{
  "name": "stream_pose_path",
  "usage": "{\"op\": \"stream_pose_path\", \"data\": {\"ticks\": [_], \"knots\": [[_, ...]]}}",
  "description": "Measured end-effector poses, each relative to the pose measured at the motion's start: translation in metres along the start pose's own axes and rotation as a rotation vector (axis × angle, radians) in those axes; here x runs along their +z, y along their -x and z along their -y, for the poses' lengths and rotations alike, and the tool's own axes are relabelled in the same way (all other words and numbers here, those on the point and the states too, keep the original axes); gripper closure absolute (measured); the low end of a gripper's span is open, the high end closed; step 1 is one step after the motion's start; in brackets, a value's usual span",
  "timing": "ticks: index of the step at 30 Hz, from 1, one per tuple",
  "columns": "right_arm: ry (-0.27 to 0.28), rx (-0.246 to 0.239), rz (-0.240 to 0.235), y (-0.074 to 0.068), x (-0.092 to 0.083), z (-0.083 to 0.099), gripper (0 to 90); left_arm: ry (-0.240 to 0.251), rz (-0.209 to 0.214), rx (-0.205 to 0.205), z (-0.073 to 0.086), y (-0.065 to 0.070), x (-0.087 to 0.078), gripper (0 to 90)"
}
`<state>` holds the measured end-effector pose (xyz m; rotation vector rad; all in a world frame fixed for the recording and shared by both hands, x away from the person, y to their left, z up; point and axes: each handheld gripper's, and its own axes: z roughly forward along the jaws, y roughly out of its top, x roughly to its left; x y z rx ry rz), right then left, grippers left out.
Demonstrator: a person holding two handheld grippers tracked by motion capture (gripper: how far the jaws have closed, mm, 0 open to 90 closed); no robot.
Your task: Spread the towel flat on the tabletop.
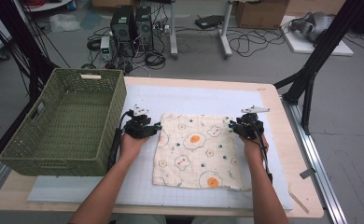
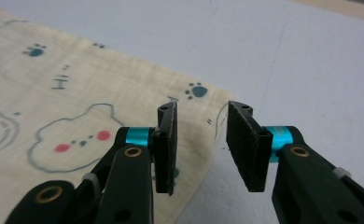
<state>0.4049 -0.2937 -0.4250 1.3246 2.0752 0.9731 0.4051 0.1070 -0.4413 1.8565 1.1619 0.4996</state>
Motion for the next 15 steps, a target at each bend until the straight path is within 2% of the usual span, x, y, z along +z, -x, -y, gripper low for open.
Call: {"op": "stream_pose_path", "data": {"ticks": [2, 4, 7, 9, 11, 13, 15], "knots": [[0.010, -0.032, -0.011, -0.003, -0.010, -0.001, 61.2, -0.005, -0.005, -0.007, -0.002, -0.003, 0.003, 51.6], [0.041, -0.063, -0.020, -0.006, -0.022, 0.002, 60.1, -0.004, -0.006, -0.014, -0.006, -0.005, 0.006, 52.7], [0.067, -0.064, -0.048, -0.008, -0.039, 0.011, 58.1, 0.025, -0.015, -0.025, -0.009, -0.006, 0.010, 55.0], [0.078, -0.066, -0.054, -0.008, -0.049, 0.018, 57.7, -0.017, -0.009, -0.024, -0.010, -0.005, 0.019, 55.0], [0.075, -0.066, -0.066, -0.008, -0.061, 0.027, 57.5, -0.030, -0.003, -0.026, -0.012, -0.002, 0.026, 54.9], [0.067, -0.069, -0.081, -0.010, -0.069, 0.035, 57.5, -0.053, -0.001, -0.002, -0.015, 0.003, 0.034, 53.9], [0.051, -0.082, -0.083, -0.013, -0.074, 0.044, 57.4, -0.081, -0.015, 0.047, -0.017, 0.009, 0.041, 53.7]]}}
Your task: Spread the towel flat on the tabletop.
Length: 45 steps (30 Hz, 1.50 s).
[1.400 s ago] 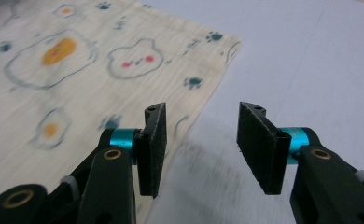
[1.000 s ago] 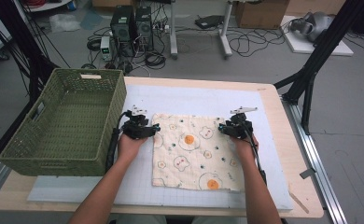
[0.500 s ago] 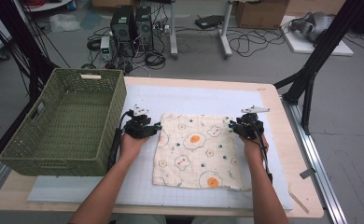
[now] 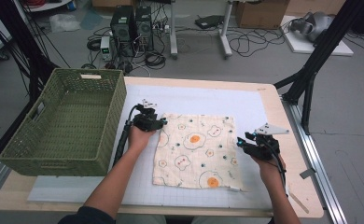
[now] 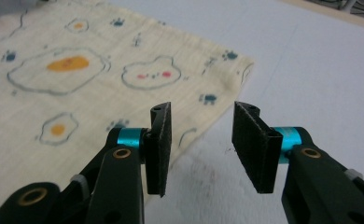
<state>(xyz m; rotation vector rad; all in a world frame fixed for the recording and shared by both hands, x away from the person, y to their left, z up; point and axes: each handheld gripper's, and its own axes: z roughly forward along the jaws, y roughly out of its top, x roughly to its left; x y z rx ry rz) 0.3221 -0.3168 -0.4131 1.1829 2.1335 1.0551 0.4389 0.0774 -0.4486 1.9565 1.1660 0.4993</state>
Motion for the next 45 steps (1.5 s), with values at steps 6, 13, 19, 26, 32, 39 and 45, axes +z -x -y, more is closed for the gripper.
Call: {"op": "stream_pose_path", "data": {"ticks": [6, 13, 19, 26, 32, 39, 45], "knots": [[-0.023, 0.020, -0.018, -0.005, -0.001, 0.018, 57.8, -0.006, -0.086, 0.110, -0.002, 0.008, 0.004, 86.5], [-0.021, 0.028, -0.053, -0.010, 0.003, 0.021, 58.9, 0.016, -0.139, 0.005, -0.001, -0.005, 0.004, 76.7], [-0.054, 0.019, -0.087, -0.018, 0.015, 0.020, 62.7, 0.031, -0.077, -0.049, 0.002, -0.011, -0.011, 52.6], [-0.125, -0.017, -0.061, -0.019, 0.024, 0.021, 86.4, 0.073, -0.035, -0.068, 0.007, -0.012, -0.030, 50.6], [-0.109, 0.004, -0.030, -0.016, 0.020, 0.021, 70.8, 0.049, 0.024, -0.084, 0.018, -0.009, -0.034, 45.5], [-0.033, 0.057, -0.011, -0.006, 0.006, 0.023, 58.4, 0.053, 0.062, -0.058, 0.018, 0.004, -0.027, 47.8], [-0.026, 0.066, -0.010, -0.002, 0.004, 0.026, 57.6, 0.010, -0.017, 0.090, 0.020, 0.020, -0.021, 64.0]]}}
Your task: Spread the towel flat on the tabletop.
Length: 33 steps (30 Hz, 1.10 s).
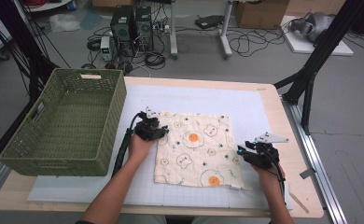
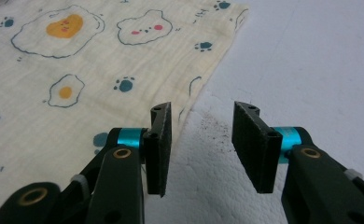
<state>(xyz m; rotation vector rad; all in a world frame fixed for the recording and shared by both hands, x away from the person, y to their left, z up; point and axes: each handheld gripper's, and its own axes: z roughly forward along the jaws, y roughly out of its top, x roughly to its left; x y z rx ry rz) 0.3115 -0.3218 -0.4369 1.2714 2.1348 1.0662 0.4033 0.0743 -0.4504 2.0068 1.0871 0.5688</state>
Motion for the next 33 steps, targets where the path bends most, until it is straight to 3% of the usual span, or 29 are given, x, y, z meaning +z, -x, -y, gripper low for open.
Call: {"op": "stream_pose_path", "data": {"ticks": [2, 5, 7, 9, 11, 13, 16, 20, 23, 25, 30, 33], "knots": [[0.001, -0.003, -0.002, 0.000, 0.000, 0.000, 57.6, -0.005, -0.023, 0.030, 0.000, 0.000, -0.001, 83.5], [0.000, -0.002, -0.005, 0.000, -0.001, 0.000, 57.5, -0.001, -0.037, -0.004, 0.001, -0.003, -0.001, 85.0], [0.003, -0.004, -0.007, -0.001, -0.001, 0.000, 57.5, 0.006, -0.049, -0.042, 0.001, -0.007, -0.002, 75.5], [0.003, -0.004, -0.009, 0.000, -0.002, 0.001, 57.0, 0.020, -0.037, -0.092, 0.002, -0.012, -0.005, 53.4], [0.007, 0.000, -0.011, 0.000, -0.003, 0.001, 56.1, 0.043, 0.000, -0.107, 0.005, -0.017, -0.013, 47.6], [0.011, -0.002, -0.013, 0.000, -0.004, 0.001, 54.9, 0.064, 0.066, -0.137, 0.006, -0.020, -0.022, 40.7], [0.026, -0.002, -0.021, -0.001, -0.006, 0.001, 49.6, 0.160, 0.131, -0.142, 0.010, -0.020, -0.037, 35.5], [0.061, -0.003, -0.019, -0.002, -0.012, -0.002, 38.4, 0.228, 0.203, -0.136, 0.016, -0.017, -0.054, 26.5], [0.095, 0.028, -0.018, -0.001, -0.019, -0.002, 27.5, 0.292, 0.267, -0.139, 0.020, -0.015, -0.067, 20.5], [0.112, 0.038, -0.022, 0.000, -0.023, 0.000, 20.7, 0.305, 0.296, -0.106, 0.022, -0.012, -0.074, 20.5], [0.151, 0.041, -0.008, -0.002, -0.036, 0.006, 12.3, 0.320, 0.328, -0.087, 0.029, -0.003, -0.087, 20.5], [0.164, 0.023, 0.000, -0.007, -0.043, 0.009, 11.9, 0.309, 0.340, -0.071, 0.035, 0.002, -0.089, 20.4]]}}
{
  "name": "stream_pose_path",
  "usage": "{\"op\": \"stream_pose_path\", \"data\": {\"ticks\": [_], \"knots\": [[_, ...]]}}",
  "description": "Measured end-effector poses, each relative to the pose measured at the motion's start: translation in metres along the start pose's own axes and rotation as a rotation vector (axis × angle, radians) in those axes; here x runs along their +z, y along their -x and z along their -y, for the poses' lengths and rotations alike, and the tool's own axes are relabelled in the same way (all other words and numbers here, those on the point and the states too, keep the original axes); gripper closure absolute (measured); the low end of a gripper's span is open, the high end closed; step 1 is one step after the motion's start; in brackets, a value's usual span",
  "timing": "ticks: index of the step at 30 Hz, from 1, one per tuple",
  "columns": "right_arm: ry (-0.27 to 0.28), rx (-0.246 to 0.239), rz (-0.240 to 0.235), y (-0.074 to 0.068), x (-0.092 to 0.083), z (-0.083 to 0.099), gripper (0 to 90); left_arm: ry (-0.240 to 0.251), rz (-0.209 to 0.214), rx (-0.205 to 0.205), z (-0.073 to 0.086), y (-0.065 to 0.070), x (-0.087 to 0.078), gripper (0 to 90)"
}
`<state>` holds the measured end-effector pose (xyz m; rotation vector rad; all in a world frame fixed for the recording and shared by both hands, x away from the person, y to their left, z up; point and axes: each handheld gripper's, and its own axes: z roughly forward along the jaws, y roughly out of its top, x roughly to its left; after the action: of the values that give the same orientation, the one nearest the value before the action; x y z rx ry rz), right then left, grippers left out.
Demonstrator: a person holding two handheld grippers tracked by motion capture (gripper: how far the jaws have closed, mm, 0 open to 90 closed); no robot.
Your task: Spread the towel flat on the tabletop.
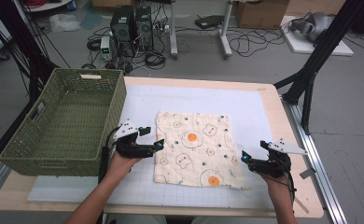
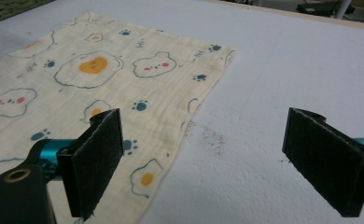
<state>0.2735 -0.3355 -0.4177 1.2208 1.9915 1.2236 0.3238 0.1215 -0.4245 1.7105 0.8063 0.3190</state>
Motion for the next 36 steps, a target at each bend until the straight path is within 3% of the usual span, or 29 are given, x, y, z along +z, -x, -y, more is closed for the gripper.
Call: {"op": "stream_pose_path", "data": {"ticks": [7, 19, 36], "knots": [[0.008, -0.053, -0.002, -0.012, -0.008, 0.000, 11.9, 0.004, -0.016, 0.012, 0.007, 0.004, -0.004, 20.6], [-0.017, -0.042, 0.016, -0.003, 0.004, 0.001, 11.9, -0.005, -0.037, -0.002, 0.012, -0.002, -0.008, 22.3], [-0.034, -0.037, 0.012, -0.005, 0.008, 0.001, 11.9, 0.002, -0.042, -0.015, 0.012, -0.005, -0.010, 22.5]]}}
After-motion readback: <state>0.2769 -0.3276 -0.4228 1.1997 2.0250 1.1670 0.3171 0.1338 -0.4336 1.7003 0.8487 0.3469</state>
